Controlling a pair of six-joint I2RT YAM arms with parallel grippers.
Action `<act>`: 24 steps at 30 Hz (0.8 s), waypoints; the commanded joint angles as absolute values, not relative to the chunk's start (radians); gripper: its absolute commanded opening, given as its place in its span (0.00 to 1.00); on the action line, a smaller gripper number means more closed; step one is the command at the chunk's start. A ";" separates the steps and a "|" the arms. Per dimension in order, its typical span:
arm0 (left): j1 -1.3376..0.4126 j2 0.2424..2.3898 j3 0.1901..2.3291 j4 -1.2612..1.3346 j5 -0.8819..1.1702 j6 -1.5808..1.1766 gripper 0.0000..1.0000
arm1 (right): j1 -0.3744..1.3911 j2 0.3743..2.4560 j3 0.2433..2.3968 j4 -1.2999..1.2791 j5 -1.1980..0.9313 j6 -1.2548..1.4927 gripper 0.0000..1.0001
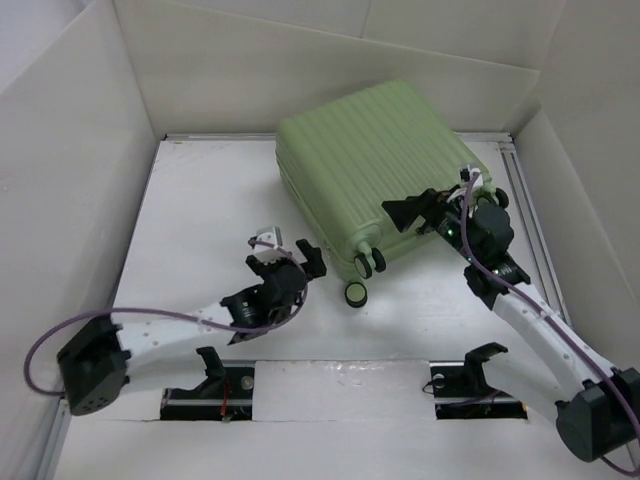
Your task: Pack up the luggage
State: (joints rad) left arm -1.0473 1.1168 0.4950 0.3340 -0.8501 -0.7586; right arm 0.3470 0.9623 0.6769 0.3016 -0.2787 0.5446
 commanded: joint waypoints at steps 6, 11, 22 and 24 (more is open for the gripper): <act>-1.062 0.599 0.512 0.046 -0.752 -0.833 1.00 | 0.443 0.726 0.814 -0.190 -0.093 0.537 1.00; -1.052 0.414 0.538 -0.150 -0.640 -0.854 1.00 | 0.454 0.453 0.816 -0.354 0.182 0.615 1.00; -1.052 0.089 0.572 -0.328 -0.489 -0.828 1.00 | 0.486 0.201 0.773 -0.620 0.488 0.825 1.00; -1.052 0.049 0.572 -0.342 -0.500 -0.828 1.00 | 0.486 0.181 0.755 -0.620 0.515 0.834 1.00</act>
